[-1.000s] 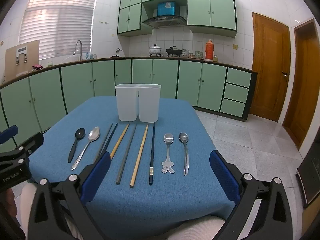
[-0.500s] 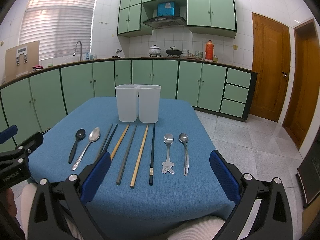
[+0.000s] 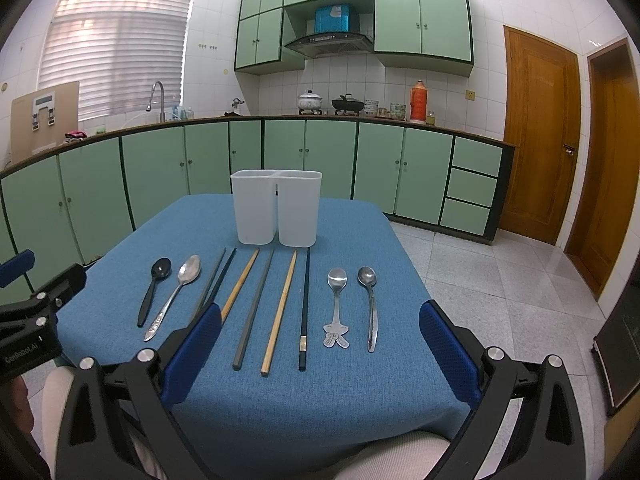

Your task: Organize utensils

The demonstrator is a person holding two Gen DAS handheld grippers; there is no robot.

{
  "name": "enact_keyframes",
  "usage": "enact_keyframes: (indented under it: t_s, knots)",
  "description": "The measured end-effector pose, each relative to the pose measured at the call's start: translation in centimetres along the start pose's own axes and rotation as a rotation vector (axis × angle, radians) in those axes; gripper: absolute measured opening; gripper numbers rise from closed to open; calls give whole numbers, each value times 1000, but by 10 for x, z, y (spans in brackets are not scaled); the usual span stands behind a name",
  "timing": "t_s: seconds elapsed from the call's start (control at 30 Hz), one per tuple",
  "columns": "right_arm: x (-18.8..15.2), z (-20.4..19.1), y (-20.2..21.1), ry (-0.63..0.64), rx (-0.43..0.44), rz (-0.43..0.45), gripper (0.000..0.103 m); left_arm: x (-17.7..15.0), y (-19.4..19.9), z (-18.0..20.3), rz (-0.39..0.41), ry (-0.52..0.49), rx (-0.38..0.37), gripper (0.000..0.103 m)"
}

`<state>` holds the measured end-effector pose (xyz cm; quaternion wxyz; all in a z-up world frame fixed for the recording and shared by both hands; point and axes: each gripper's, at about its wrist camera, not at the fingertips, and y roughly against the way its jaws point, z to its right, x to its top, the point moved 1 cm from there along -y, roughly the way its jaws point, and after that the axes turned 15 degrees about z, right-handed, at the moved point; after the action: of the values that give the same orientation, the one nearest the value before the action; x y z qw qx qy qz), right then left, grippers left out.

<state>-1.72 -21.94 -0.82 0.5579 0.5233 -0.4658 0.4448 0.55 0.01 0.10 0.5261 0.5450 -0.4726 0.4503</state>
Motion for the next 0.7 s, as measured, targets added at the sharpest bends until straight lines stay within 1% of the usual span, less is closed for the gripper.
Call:
enact_keyframes:
  t_s: [0.7]
  knots:
    - [0,0,0,0,0,0,97,1,1,-1,1,0,0,98]
